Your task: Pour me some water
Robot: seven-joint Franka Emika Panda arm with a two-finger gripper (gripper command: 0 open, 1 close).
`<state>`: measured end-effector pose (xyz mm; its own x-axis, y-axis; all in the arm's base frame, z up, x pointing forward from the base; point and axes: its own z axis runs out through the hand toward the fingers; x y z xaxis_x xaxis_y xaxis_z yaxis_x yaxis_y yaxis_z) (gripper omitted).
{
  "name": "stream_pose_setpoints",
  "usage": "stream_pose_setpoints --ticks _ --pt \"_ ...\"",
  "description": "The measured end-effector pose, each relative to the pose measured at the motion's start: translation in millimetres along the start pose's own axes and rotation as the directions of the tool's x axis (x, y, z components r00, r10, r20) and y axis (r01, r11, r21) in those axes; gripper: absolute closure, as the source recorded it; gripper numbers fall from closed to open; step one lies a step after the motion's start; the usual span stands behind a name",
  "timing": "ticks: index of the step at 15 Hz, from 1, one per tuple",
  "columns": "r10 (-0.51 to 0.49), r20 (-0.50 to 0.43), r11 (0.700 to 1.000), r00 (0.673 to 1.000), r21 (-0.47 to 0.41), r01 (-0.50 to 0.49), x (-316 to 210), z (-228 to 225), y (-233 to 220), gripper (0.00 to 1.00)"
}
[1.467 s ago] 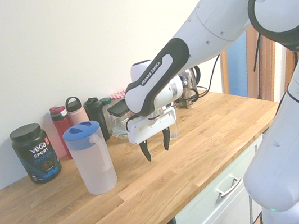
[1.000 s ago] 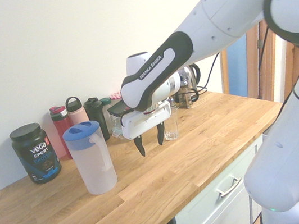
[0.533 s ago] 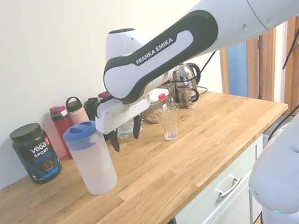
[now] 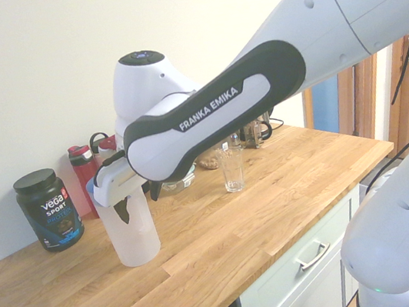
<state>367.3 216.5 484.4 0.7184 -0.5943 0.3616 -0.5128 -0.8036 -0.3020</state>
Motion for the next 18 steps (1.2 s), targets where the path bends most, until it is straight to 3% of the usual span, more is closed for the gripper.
stream_pose_setpoints --ticks 1,10,18 --pt "0.022 -0.010 1.000 1.000 -0.011 -0.022 0.9 6.8 -0.6 1.00" --pt "0.054 -0.021 0.999 0.998 -0.003 -0.054 27.8 32.3 -1.3 1.00" --pt "0.040 -0.018 0.999 0.999 0.014 -0.040 28.8 26.2 -10.7 1.00"
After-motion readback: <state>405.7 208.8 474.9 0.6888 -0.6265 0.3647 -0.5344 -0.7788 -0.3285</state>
